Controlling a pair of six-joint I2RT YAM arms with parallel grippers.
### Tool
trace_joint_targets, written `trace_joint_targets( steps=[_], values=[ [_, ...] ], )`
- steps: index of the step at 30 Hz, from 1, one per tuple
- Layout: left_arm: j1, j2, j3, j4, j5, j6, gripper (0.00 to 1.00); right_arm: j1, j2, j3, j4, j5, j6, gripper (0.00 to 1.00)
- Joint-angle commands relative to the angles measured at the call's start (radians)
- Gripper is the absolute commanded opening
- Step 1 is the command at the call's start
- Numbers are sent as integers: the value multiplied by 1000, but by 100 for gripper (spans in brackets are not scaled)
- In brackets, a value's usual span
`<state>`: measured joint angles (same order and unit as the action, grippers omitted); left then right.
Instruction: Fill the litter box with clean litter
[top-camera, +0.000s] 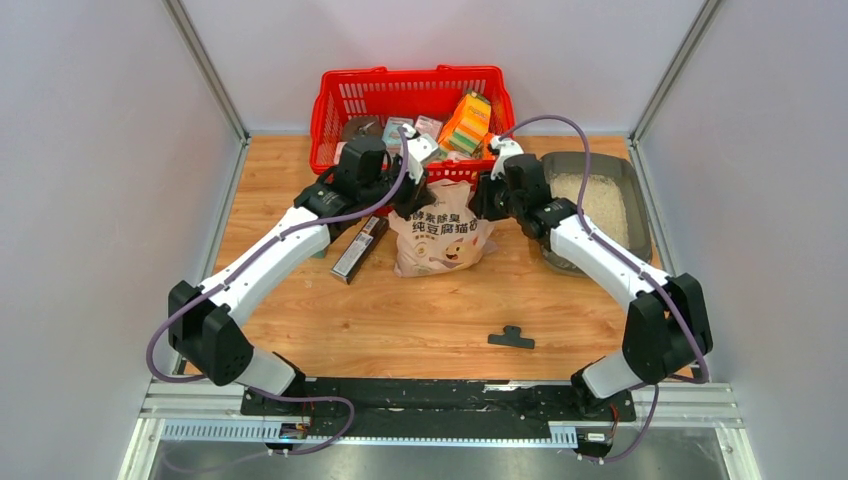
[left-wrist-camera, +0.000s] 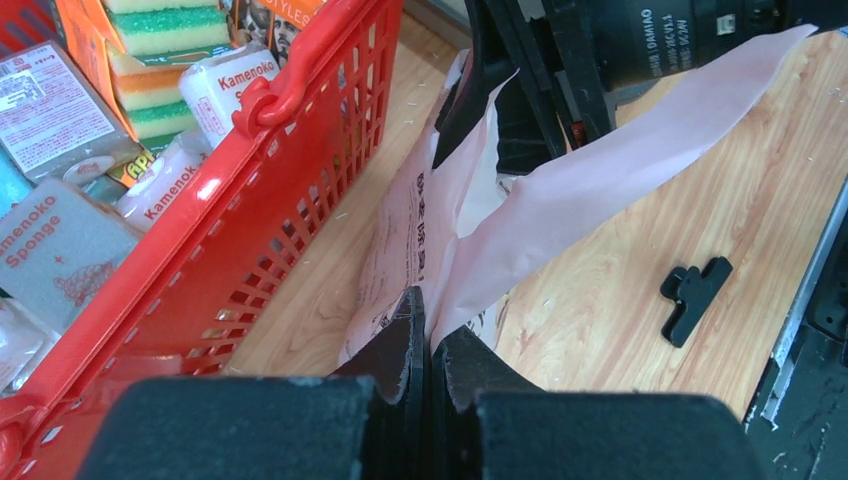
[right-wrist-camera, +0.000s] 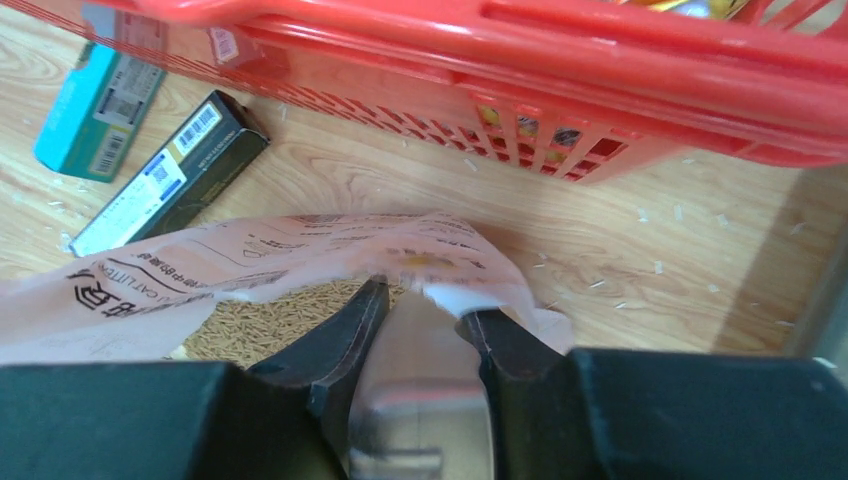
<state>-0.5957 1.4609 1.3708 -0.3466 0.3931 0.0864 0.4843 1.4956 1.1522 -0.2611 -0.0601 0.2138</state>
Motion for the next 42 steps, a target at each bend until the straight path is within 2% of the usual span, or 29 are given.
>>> trace_joint_targets(
  steps=[1, 10, 24, 35, 42],
  values=[
    [0, -47, 63, 235, 55, -53, 0, -29, 95, -23, -26, -122, 217, 0],
    [0, -14, 103, 213, 52, -14, 0, -52, 173, 115, 71, -403, 346, 0],
    [0, 33, 203, 156, 30, 88, 0, -182, 132, 104, 134, -799, 400, 0],
    [0, -5, 171, 121, 38, 188, 0, -328, 38, 27, 180, -889, 509, 0],
    [-1, -51, 145, 57, 112, 231, 0, -395, 45, 32, 221, -1053, 624, 0]
  ],
)
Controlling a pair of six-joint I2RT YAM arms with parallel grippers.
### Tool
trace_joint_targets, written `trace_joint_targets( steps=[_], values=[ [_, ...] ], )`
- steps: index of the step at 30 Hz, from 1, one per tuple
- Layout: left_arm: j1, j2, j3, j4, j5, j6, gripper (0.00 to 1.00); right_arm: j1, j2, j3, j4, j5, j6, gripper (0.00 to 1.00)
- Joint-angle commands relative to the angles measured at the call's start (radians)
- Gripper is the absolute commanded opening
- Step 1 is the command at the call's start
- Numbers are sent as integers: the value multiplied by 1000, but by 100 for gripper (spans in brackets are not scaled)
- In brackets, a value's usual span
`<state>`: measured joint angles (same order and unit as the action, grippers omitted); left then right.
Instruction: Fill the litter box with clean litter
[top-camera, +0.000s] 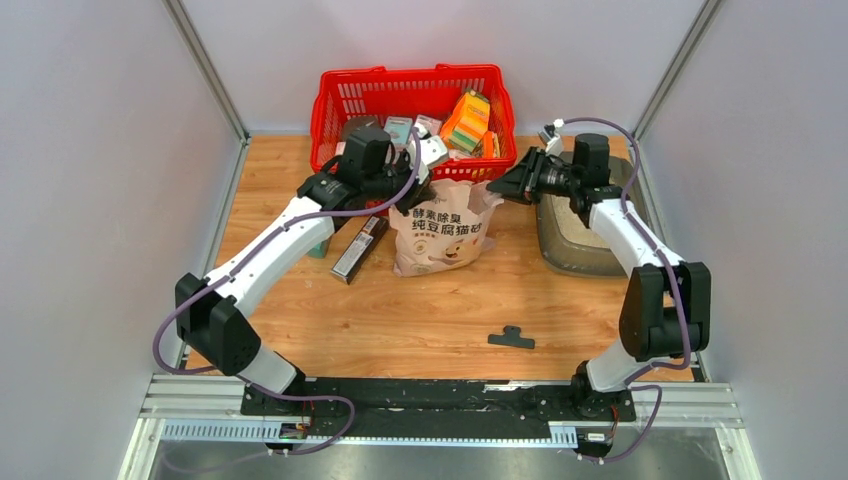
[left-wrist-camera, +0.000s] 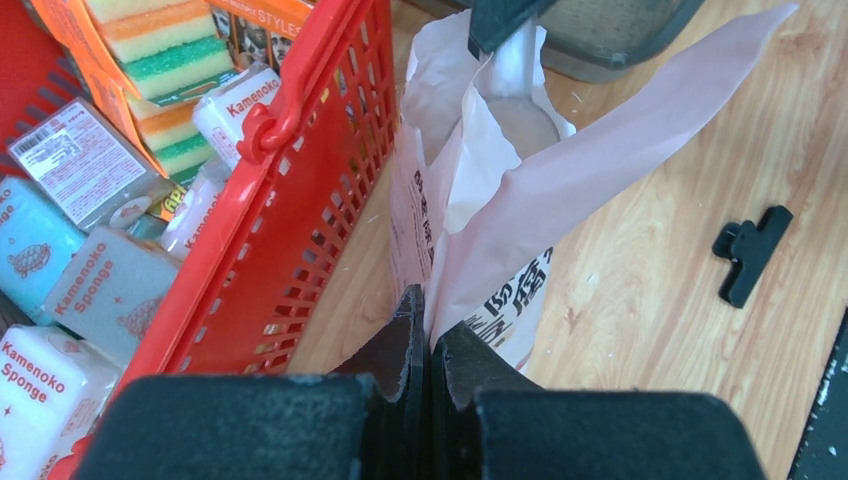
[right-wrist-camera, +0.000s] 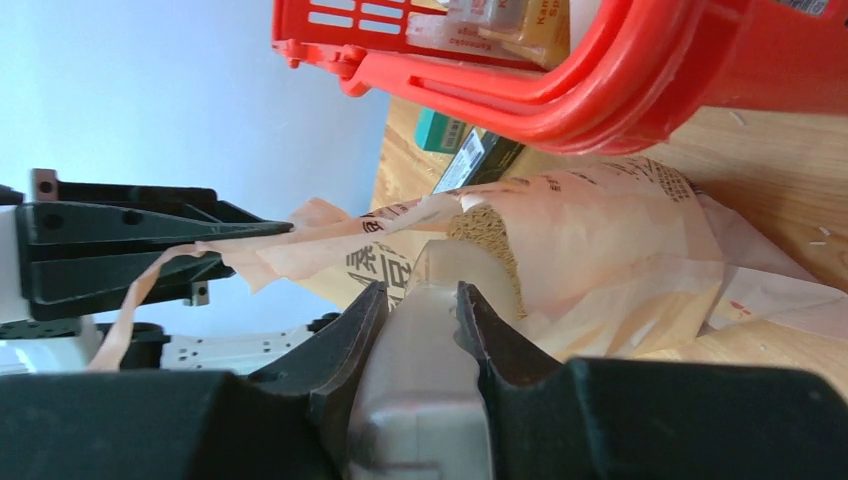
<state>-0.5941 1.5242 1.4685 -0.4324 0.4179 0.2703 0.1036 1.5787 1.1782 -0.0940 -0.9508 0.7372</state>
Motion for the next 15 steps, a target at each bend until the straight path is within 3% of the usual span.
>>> trace_joint_targets(
  steps=[1, 3, 7, 15],
  values=[
    [-4, -119, 49, 132, 90, 58, 0, -28, -37, 5, 53, -163, 103, 0],
    [-7, -133, 46, 103, 93, 79, 0, -48, -32, -18, 74, -160, 129, 0],
    [-12, -144, 36, 57, 101, 150, 0, -128, -25, -143, 305, -161, 330, 0],
    [-23, -144, 33, 37, 94, 202, 0, -174, -52, -173, 320, -170, 373, 0]
  ],
)
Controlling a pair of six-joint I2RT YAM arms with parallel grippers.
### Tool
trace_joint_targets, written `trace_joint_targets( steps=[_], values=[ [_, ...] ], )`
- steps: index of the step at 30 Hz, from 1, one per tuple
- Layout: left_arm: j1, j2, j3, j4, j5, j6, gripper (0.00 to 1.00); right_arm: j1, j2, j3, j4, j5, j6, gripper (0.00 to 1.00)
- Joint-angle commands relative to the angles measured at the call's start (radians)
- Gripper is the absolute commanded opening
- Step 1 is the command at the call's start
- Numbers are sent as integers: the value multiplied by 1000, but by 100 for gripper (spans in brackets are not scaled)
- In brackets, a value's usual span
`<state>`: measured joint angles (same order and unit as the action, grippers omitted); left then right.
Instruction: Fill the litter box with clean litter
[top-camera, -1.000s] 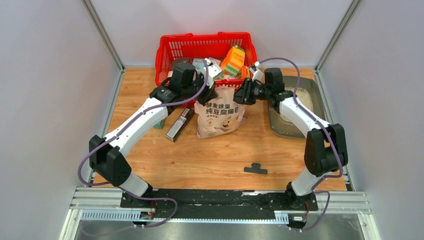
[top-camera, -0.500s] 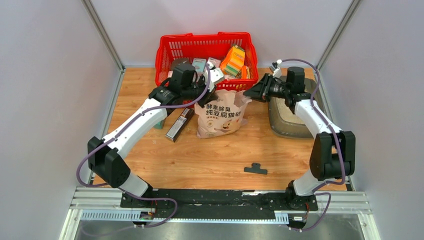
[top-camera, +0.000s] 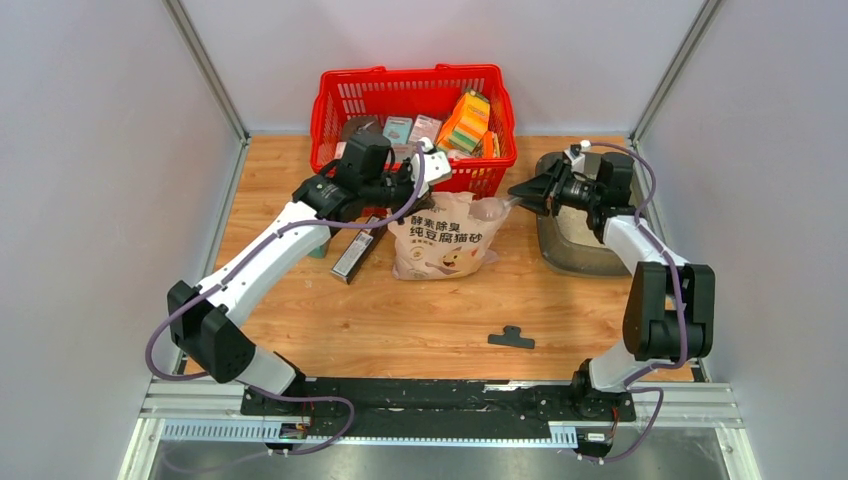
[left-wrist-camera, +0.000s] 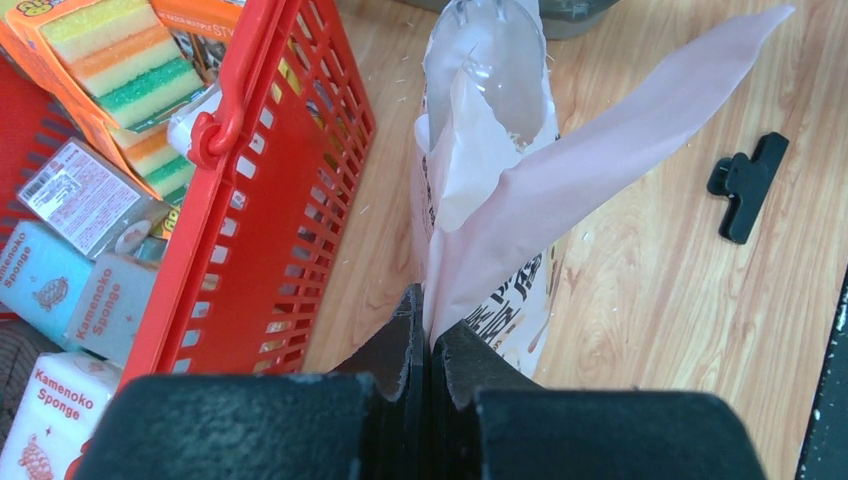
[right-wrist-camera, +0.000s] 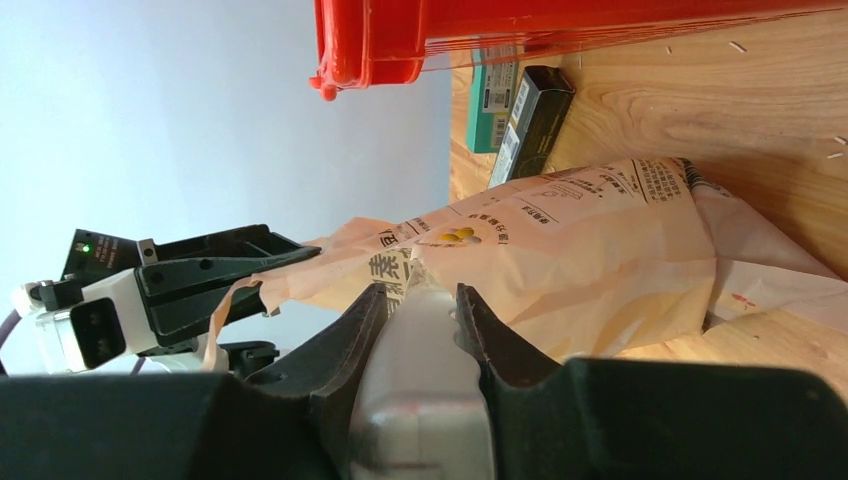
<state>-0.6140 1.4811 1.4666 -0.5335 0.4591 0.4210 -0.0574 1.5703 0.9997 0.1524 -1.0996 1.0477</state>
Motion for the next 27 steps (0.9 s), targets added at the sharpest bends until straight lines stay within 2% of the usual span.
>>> trace_joint_targets(
  steps=[1, 7, 23, 27],
  values=[
    [-3, -102, 32, 139, 53, 53, 0, -19, -50, 5, 72, -23, 66, 0],
    [-1, -111, 9, 162, 44, 68, 0, -54, -78, -32, 45, -46, 55, 0],
    [-3, -124, -29, 179, 32, 93, 0, -174, -119, -4, -4, -91, 52, 0],
    [-3, -105, -20, 191, 39, 81, 0, -173, -157, 30, -114, -45, -41, 0]
  ],
)
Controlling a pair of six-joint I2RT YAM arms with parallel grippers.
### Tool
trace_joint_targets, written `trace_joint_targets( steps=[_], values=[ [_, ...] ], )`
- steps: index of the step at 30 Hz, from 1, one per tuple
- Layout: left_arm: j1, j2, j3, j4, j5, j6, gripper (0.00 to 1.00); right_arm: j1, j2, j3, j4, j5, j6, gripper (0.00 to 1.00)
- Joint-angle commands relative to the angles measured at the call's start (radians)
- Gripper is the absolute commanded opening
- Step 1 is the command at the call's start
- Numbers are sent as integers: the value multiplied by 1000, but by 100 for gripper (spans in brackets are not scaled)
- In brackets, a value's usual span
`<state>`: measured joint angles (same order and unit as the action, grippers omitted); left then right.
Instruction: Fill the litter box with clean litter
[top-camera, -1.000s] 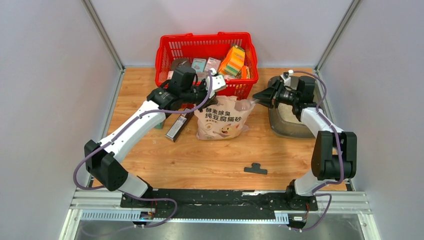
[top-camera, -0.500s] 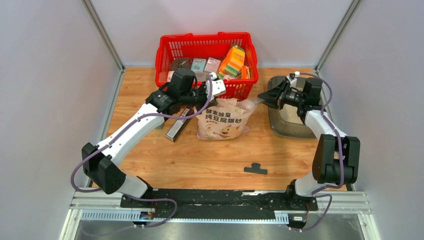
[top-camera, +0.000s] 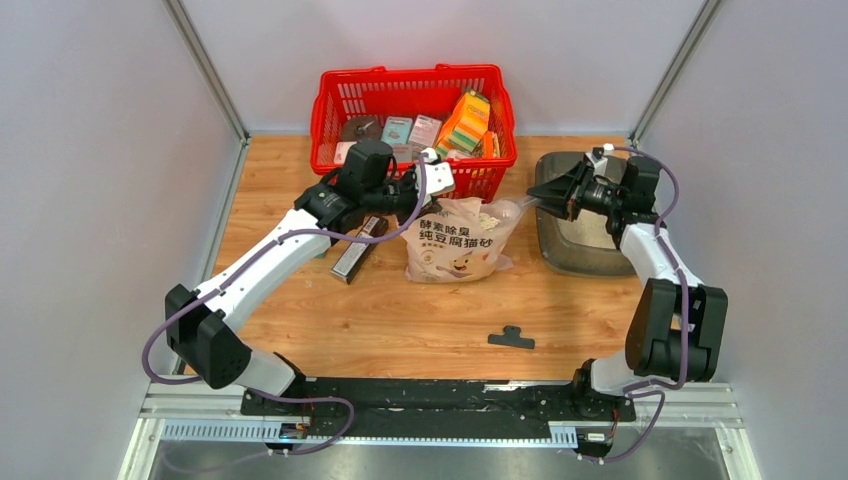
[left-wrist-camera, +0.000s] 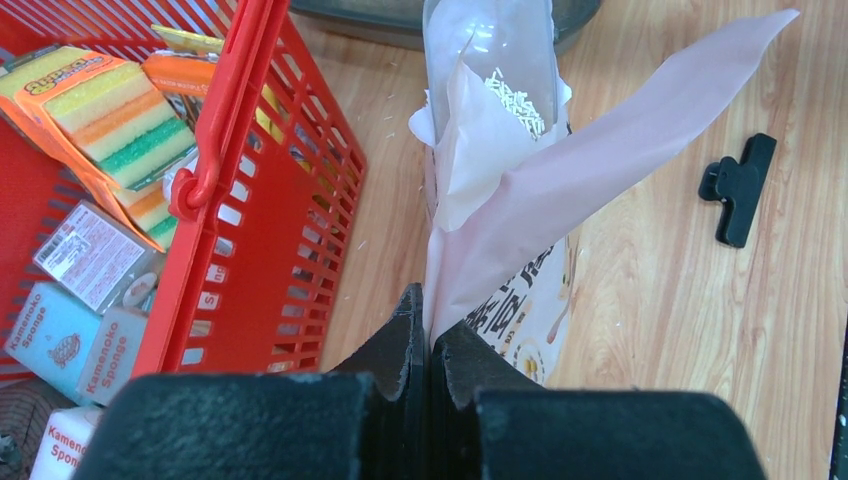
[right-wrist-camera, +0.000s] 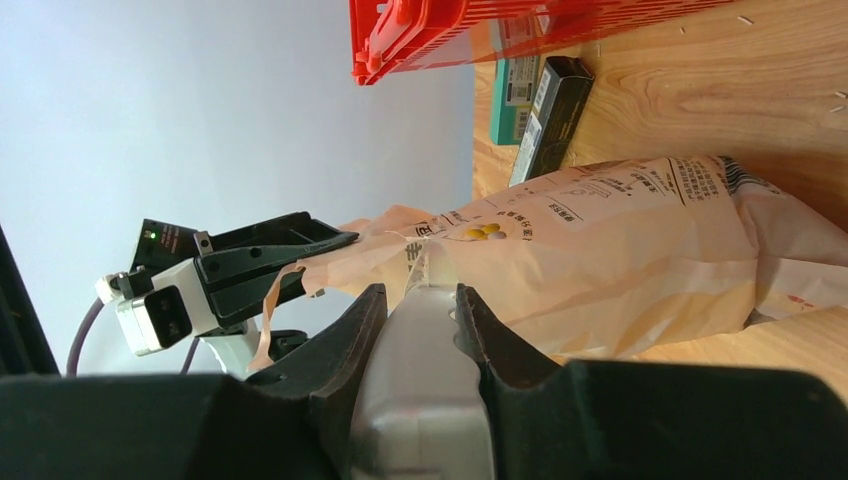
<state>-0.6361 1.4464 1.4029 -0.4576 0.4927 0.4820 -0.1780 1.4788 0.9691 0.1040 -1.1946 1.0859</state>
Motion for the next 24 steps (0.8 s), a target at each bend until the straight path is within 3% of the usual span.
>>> trace_joint_targets(
  steps=[1, 8, 16, 24],
  values=[
    [19, -67, 53, 120, 7, 14, 0, -43, -72, 86, -97, 64, -102, 0],
    [19, -35, 97, 137, 35, -46, 0, -20, -112, 149, -375, 217, -305, 0],
    [12, -40, 88, 132, 37, -60, 0, 9, -140, 141, -420, 277, -356, 0],
    [10, -40, 79, 112, 15, -34, 0, 8, -126, 157, -334, 193, -242, 0]
  ],
)
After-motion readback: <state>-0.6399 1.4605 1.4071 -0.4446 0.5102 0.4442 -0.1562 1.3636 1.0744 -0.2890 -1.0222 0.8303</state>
